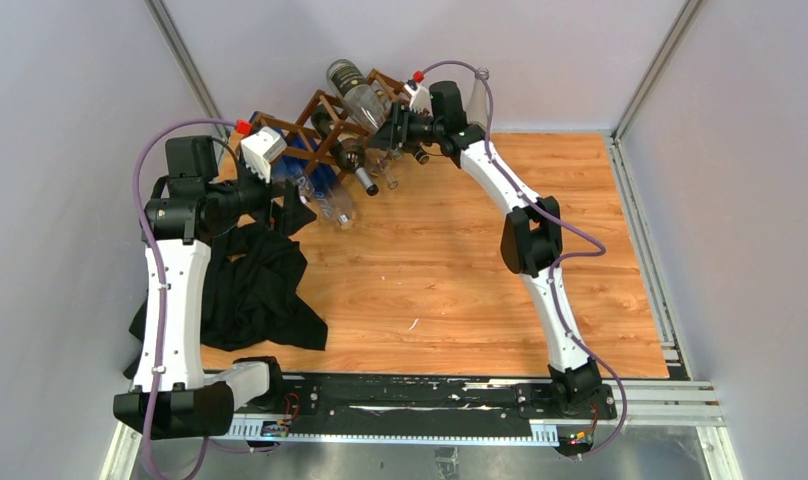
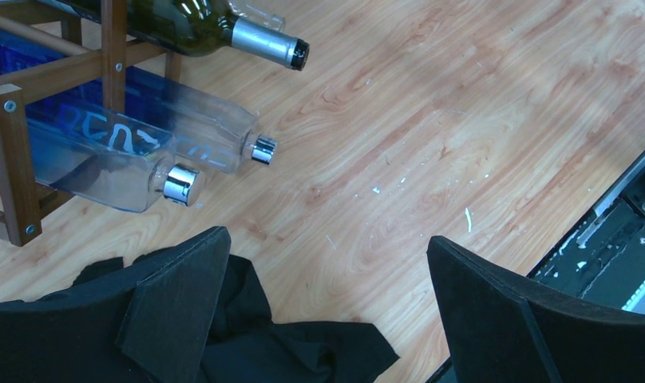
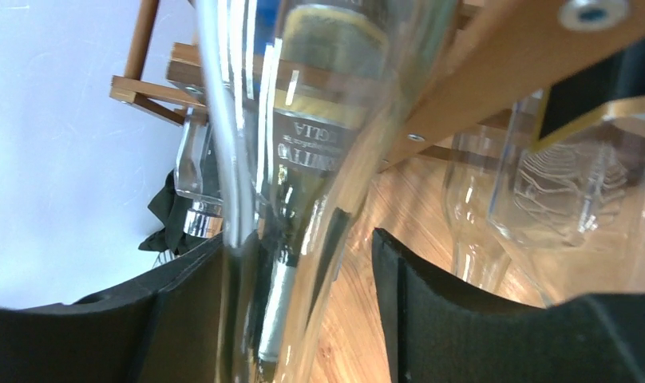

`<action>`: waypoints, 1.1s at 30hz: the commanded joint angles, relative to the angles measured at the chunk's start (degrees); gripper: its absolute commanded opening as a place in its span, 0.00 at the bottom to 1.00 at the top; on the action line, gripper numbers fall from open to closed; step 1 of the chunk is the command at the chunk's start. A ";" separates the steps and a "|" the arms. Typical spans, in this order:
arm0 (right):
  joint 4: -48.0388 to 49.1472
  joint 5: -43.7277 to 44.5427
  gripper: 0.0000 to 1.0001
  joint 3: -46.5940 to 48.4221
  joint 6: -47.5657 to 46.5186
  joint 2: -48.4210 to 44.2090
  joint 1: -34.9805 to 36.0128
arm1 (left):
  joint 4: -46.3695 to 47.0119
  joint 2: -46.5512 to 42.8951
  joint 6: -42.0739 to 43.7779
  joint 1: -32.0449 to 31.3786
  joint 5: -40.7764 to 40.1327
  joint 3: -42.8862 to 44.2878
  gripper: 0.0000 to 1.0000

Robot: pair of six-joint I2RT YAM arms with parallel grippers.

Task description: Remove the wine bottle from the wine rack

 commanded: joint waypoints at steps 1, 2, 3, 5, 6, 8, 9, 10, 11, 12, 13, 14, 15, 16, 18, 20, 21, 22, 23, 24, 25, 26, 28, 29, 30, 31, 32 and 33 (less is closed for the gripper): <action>4.19 -2.57 0.62 0.62 2.91 0.05 -0.48 | -0.47 -1.47 0.57 0.30 0.87 -0.22 1.00; 5.22 -2.83 0.60 0.22 3.38 -0.20 -0.47 | -0.48 -1.54 0.67 0.30 0.85 -0.29 1.00; 5.95 -3.03 0.59 -0.10 3.90 -0.40 -0.49 | -0.52 -1.69 0.73 0.28 0.81 -0.36 1.00; 6.87 -3.41 0.57 -0.28 4.69 -0.68 -0.48 | -0.46 -1.87 0.69 0.30 0.77 -0.42 1.00; 7.34 -3.83 0.53 -0.30 5.14 -0.64 -0.46 | -0.45 -1.99 0.80 0.28 0.76 -0.40 1.00; 8.22 -4.62 0.47 -0.69 6.23 -0.58 -0.46 | -0.46 -2.09 0.77 0.29 0.85 -0.44 1.00; 8.94 -5.19 0.45 -1.02 7.17 -0.68 -0.41 | -0.53 -2.09 0.83 0.30 0.85 -0.48 1.00; 10.17 -5.81 0.45 -1.58 7.97 -0.79 -0.40 | -0.47 -2.08 0.86 0.30 0.77 -0.59 1.00; 10.35 -6.50 0.45 -2.19 8.89 -0.80 -0.38 | -0.46 -2.07 0.87 0.30 0.76 -0.70 1.00; 11.90 -7.06 0.48 -2.74 9.45 -1.00 -0.28 | -0.50 -2.15 0.94 0.30 0.72 -0.82 1.00; 12.52 -7.59 0.55 -3.09 9.68 -1.07 -0.13 | -0.54 -2.17 0.97 0.30 0.68 -0.85 1.00; 12.48 -7.99 0.63 -3.29 9.71 -1.11 0.06 | -0.53 -2.19 0.94 0.30 0.68 -0.93 1.00; 12.22 -8.28 0.67 -3.37 9.59 -1.04 0.24 | -0.51 -2.24 0.94 0.30 0.68 -0.90 1.00; 11.91 -8.48 0.69 -3.36 9.41 -0.95 0.34 | -0.53 -2.31 1.01 0.30 0.68 -0.84 1.00; 11.92 -8.63 0.69 -3.57 9.76 -0.86 0.43 | -0.49 -2.59 0.92 0.30 0.83 -0.83 1.00; 12.25 -8.65 0.63 -3.62 10.55 -0.79 0.48 | -0.49 -2.90 1.00 0.29 1.06 -0.99 1.00; 12.31 -8.34 0.57 -3.67 10.71 -0.87 0.48 | -0.46 -3.04 1.16 0.30 1.12 -1.08 1.00; 12.42 -8.10 0.50 -3.79 10.91 -1.04 0.48 | -0.46 -3.19 1.35 0.30 1.12 -1.15 1.00; 12.72 -7.94 0.42 -4.06 11.16 -1.36 0.48 | -0.46 -3.29 1.43 0.28 1.14 -1.29 1.00; 13.16 -7.74 0.33 -4.48 11.50 -1.82 0.43 | -0.48 -3.35 1.54 0.30 1.05 -1.36 1.00; 13.69 -7.58 0.24 -5.12 11.69 -2.46 0.47 | -0.47 -3.35 1.71 0.30 1.03 -1.35 1.00; 14.15 -7.23 0.12 -5.77 11.76 -3.14 0.55 | -0.47 -3.33 1.84 0.28 1.07 -1.35 1.00; 14.97 -6.81 0.00 -7.41 11.76 -4.78 0.61 | -0.51 -3.40 2.54 0.30 1.34 -1.45 1.00; 15.51 -6.65 0.00 -8.38 11.77 -5.70 0.65 | -0.49 -3.42 3.30 0.30 1.65 -1.57 1.00; 16.15 -6.47 0.00 -9.50 11.79 -6.67 0.61 | -0.46 -3.33 4.21 0.26 2.04 -1.80 1.00; 17.19 -6.43 0.00 -10.67 11.97 -7.72 0.65 | -0.46 -3.17 5.82 0.28 2.47 -2.07 1.00; 17.88 -6.43 0.00 -12.05 12.24 -8.86 0.65 | -0.46 -3.03 6.57 0.30 2.72 -2.40 1.00; 19.22 -6.51 0.00 -13.58 12.62 -10.06 0.65 | -0.46 -2.73 7.43 0.30 2.86 -2.57 1.00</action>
